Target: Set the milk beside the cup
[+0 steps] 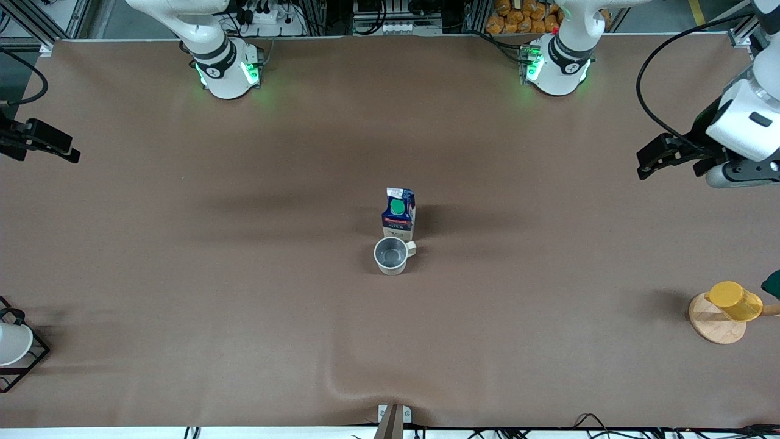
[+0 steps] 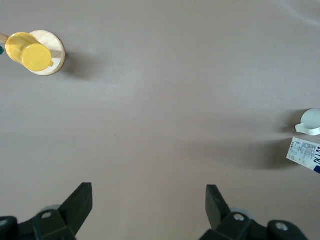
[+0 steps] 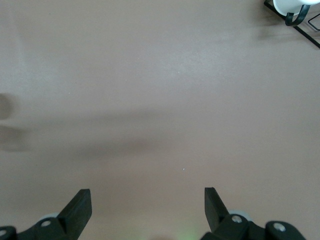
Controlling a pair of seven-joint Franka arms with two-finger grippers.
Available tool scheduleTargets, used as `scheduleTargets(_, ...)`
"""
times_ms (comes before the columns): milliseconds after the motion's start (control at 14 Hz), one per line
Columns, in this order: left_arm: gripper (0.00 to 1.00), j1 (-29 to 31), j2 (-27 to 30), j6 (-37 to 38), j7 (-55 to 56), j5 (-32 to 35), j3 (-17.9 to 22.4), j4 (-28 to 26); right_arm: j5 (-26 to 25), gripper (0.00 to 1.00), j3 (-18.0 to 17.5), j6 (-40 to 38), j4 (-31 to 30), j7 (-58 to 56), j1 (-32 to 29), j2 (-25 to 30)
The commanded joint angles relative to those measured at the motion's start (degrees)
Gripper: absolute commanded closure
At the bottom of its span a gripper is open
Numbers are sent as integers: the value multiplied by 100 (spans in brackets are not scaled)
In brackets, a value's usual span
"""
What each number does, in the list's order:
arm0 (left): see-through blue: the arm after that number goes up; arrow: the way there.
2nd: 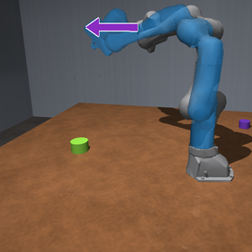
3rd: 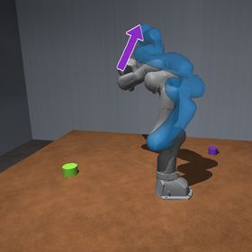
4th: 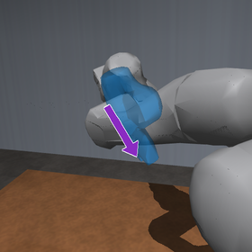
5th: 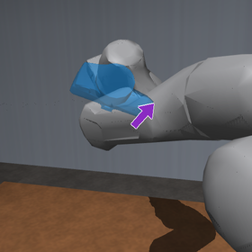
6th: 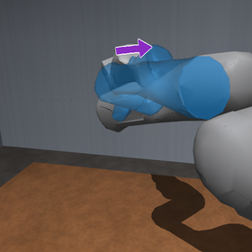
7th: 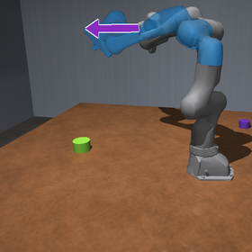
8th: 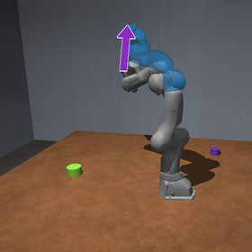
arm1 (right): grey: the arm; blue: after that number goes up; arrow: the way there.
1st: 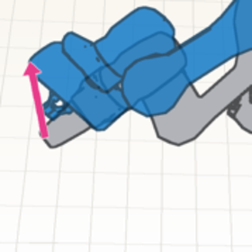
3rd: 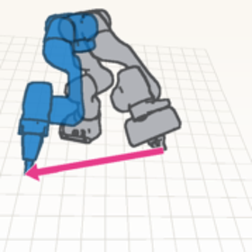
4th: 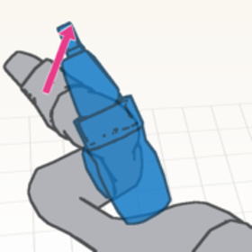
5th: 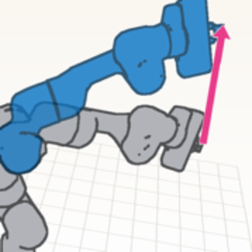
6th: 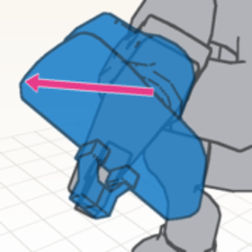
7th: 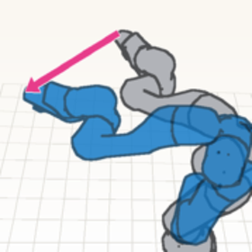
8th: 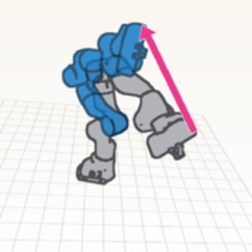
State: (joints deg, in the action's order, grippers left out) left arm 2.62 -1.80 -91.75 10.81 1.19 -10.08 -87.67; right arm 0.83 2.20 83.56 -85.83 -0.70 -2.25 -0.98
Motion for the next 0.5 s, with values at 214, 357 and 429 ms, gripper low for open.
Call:
scheduleTargets(214, 0, -7, 145, 219, -79, -84, 24, -22, -48, 0, -79, -68, 5, 79, -3, 89)
scheduleTargets(357, 0, -16, 145, 289, -79, -57, 24, -22, -48, 0, -79, -77, 5, 79, -3, 89)
scheduleTargets(429, 0, -24, 154, 298, -79, -57, 24, -22, -48, 0, -79, -77, 5, 79, 5, 89)
